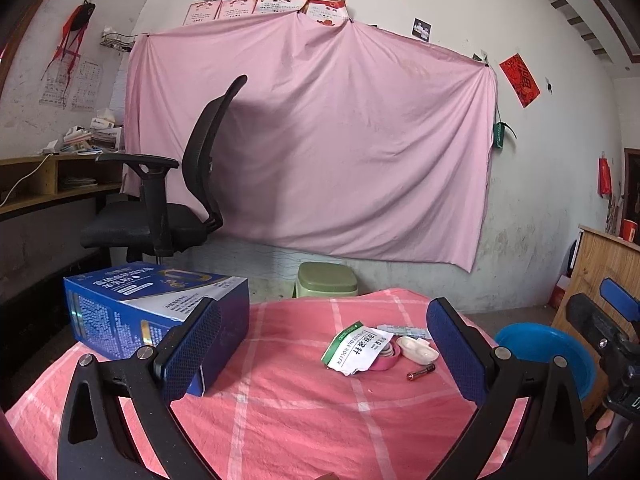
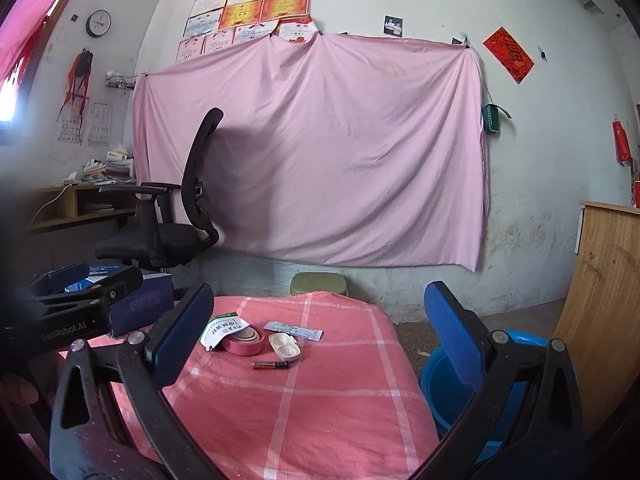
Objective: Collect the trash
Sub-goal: 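Grasp the white paper label with the left tool while the right tool grasps the white earbud case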
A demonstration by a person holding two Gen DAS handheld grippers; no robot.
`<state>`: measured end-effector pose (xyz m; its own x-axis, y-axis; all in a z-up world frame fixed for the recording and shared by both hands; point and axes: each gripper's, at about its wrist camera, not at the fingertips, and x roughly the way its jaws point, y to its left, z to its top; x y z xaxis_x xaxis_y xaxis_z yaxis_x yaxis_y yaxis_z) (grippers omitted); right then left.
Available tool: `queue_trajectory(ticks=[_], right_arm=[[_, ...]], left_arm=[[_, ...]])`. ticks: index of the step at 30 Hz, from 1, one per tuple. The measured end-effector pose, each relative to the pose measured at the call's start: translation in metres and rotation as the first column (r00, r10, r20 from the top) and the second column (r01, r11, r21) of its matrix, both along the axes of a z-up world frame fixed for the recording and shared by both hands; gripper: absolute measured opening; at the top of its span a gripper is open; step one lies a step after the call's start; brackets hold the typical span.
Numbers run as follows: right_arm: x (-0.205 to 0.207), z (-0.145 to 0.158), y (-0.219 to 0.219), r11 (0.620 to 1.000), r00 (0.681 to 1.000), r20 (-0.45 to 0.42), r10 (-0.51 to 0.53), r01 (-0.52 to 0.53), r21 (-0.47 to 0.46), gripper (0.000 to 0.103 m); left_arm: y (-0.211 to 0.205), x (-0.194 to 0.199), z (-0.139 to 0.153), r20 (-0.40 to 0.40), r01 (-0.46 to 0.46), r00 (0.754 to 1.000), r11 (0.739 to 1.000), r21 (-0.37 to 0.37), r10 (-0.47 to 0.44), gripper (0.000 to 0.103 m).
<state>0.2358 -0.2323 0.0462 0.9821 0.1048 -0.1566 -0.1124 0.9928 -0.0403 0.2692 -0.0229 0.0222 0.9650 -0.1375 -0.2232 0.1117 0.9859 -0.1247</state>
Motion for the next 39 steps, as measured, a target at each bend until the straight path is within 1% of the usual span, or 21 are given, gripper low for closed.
queue_trajectory(ticks=[4,6,9,12,14,18,19,20,22,24,25,26,29,30,31,32,33,35,39], right_arm=[[0.016,-0.005,-0.001,1.0,0.999,-0.035,0.008,-0.008,-0.005,0.103],[0.027,-0.007,-0.005,1.0,0.997,-0.072,0.007,-0.007,0.005,0.103],[0.051,-0.013,-0.01,1.0,0.987,-0.157,0.025,-0.023,0.014,0.103],[0.08,-0.022,-0.015,0.999,0.961,-0.274,0.042,-0.033,0.035,0.103],[0.093,-0.028,-0.019,0.998,0.943,-0.33,0.051,-0.035,0.057,0.103],[0.113,-0.038,-0.018,0.997,0.908,-0.412,0.075,-0.057,0.055,0.103],[0.118,-0.041,-0.017,0.996,0.897,-0.434,0.083,-0.068,0.051,0.103],[0.124,-0.045,-0.015,0.996,0.885,-0.457,0.093,-0.08,0.047,0.101],[0.131,-0.051,-0.013,0.994,0.865,-0.489,0.111,-0.103,0.044,0.097],[0.137,-0.057,-0.01,0.991,0.843,-0.522,0.131,-0.123,0.049,0.09],[0.139,-0.059,-0.009,0.99,0.834,-0.534,0.14,-0.132,0.053,0.088],[0.142,-0.061,-0.008,0.988,0.825,-0.546,0.15,-0.14,0.059,0.084],[0.15,-0.065,-0.008,0.985,0.803,-0.571,0.169,-0.155,0.073,0.077],[0.153,-0.068,-0.008,0.983,0.791,-0.584,0.181,-0.162,0.086,0.074],[0.155,-0.069,-0.007,0.981,0.782,-0.593,0.19,-0.167,0.095,0.073],[0.159,-0.071,-0.007,0.979,0.772,-0.603,0.202,-0.173,0.106,0.071],[0.162,-0.074,-0.006,0.976,0.756,-0.617,0.218,-0.183,0.121,0.069],[0.166,-0.077,-0.004,0.972,0.739,-0.632,0.234,-0.192,0.135,0.066],[0.168,-0.078,0.003,0.967,0.724,-0.642,0.251,-0.214,0.136,0.064]], left_arm=[[-0.004,0.014,-0.005,-0.011,0.02,1.0,1.0,0.018,-0.019,0.101],[-0.005,0.024,-0.01,-0.042,0.041,0.998,0.999,0.019,-0.041,0.101],[-0.008,0.042,-0.013,-0.095,0.07,0.993,0.997,0.018,-0.068,0.101],[-0.008,0.062,-0.017,-0.159,0.091,0.983,0.996,0.006,-0.089,0.1],[-0.007,0.075,-0.022,-0.207,0.092,0.974,0.996,-0.007,-0.091,0.1],[-0.007,0.102,-0.035,-0.324,0.134,0.935,0.989,-0.056,-0.145,0.099],[-0.008,0.108,-0.038,-0.345,0.148,0.925,0.987,-0.065,-0.161,0.097],[-0.008,0.114,-0.042,-0.368,0.159,0.913,0.985,-0.073,-0.175,0.092],[-0.01,0.12,-0.046,-0.392,0.182,0.897,0.979,-0.09,-0.203,0.088],[-0.012,0.123,-0.049,-0.412,0.199,0.883,0.975,-0.101,-0.223,0.088],[-0.013,0.126,-0.05,-0.425,0.21,0.874,0.971,-0.111,-0.237,0.087],[-0.014,0.128,-0.052,-0.434,0.217,0.866,0.969,-0.119,-0.248,0.085],[-0.015,0.14,-0.06,-0.482,0.24,0.83,0.96,-0.146,-0.281,0.084],[-0.017,0.141,-0.061,-0.493,0.245,0.82,0.957,-0.154,-0.289,0.082],[-0.017,0.144,-0.063,-0.507,0.251,0.809,0.955,-0.161,-0.298,0.077],[-0.018,0.147,-0.066,-0.52,0.256,0.797,0.952,-0.168,-0.306,0.068],[-0.019,0.149,-0.066,-0.527,0.259,0.791,0.95,-0.174,-0.312,0.066],[-0.016,0.15,-0.066,-0.524,0.268,0.785,0.943,-0.196,-0.332,0.061],[-0.01,0.15,-0.066,-0.507,0.273,0.783,0.931,-0.241,-0.361,0.061]])
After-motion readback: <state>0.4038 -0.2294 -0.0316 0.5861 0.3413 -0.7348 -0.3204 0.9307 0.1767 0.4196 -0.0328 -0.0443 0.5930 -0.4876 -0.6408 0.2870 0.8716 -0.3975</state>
